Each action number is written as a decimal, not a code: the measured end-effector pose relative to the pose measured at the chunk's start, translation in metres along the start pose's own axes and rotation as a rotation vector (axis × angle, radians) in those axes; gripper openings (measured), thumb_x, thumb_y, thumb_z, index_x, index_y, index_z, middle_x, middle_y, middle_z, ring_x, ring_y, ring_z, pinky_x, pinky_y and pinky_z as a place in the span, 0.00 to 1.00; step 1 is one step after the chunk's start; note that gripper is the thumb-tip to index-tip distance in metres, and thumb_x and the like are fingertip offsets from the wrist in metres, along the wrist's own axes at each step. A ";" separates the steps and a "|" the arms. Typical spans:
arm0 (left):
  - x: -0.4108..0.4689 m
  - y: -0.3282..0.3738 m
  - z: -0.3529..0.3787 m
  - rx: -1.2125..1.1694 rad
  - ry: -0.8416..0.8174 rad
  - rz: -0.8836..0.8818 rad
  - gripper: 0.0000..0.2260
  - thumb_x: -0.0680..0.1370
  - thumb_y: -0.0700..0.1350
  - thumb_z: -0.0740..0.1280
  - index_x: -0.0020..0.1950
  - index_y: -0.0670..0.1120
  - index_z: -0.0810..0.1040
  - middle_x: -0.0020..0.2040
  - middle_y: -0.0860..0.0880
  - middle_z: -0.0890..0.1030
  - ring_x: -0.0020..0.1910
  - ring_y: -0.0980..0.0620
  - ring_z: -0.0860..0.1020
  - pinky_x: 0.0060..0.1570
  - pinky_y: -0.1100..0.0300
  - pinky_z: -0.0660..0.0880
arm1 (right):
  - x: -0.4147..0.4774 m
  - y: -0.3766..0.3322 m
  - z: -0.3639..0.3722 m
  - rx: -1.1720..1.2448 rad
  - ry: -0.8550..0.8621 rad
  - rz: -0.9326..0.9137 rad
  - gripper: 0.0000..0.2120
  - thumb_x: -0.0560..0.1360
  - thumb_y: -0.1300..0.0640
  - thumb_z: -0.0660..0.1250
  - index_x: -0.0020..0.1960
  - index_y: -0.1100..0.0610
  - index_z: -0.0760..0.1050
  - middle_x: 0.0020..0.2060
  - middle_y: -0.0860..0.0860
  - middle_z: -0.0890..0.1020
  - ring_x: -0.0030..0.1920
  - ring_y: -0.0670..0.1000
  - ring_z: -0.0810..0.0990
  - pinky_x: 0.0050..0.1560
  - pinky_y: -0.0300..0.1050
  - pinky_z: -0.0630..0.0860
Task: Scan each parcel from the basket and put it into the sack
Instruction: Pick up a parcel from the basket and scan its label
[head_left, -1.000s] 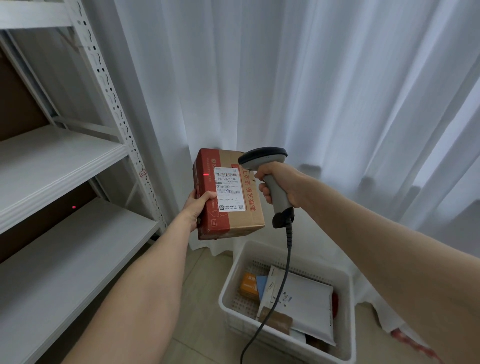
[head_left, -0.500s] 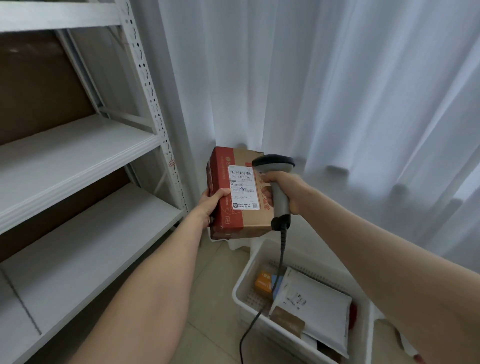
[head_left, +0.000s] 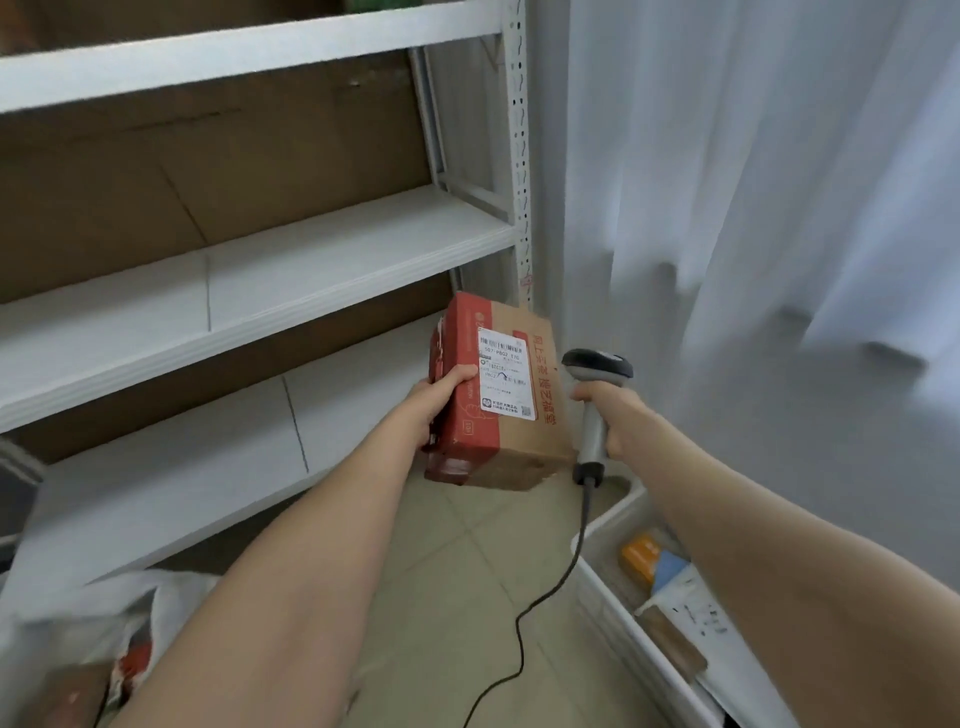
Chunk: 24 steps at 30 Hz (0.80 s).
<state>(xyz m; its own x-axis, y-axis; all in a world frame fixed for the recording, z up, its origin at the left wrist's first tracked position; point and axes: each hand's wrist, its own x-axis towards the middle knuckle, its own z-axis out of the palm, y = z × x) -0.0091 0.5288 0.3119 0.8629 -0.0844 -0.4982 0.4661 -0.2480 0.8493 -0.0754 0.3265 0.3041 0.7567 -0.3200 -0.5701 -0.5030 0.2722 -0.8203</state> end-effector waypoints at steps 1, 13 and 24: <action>-0.007 -0.007 -0.015 -0.008 0.028 -0.009 0.26 0.73 0.60 0.69 0.65 0.46 0.73 0.48 0.48 0.81 0.44 0.50 0.79 0.36 0.58 0.70 | -0.003 0.008 0.014 0.001 -0.048 0.024 0.13 0.72 0.61 0.71 0.54 0.59 0.74 0.48 0.58 0.82 0.51 0.58 0.82 0.60 0.57 0.77; -0.102 -0.100 -0.214 -0.056 0.251 -0.108 0.25 0.72 0.59 0.70 0.65 0.51 0.72 0.50 0.49 0.80 0.49 0.48 0.77 0.42 0.54 0.71 | -0.039 0.097 0.218 -0.130 -0.391 0.060 0.29 0.58 0.59 0.76 0.58 0.57 0.74 0.54 0.58 0.82 0.54 0.61 0.81 0.58 0.60 0.77; -0.158 -0.208 -0.457 -0.237 0.523 -0.083 0.25 0.72 0.53 0.72 0.66 0.47 0.72 0.49 0.48 0.83 0.46 0.49 0.81 0.40 0.56 0.75 | -0.137 0.203 0.467 -0.222 -0.569 0.119 0.26 0.58 0.59 0.75 0.55 0.57 0.76 0.54 0.58 0.82 0.55 0.61 0.81 0.60 0.61 0.76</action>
<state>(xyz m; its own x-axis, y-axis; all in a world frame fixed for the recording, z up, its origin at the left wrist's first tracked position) -0.1533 1.0345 0.2934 0.7751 0.4295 -0.4634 0.5155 -0.0058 0.8569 -0.0866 0.8493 0.2364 0.7631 0.2519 -0.5952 -0.6264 0.0614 -0.7771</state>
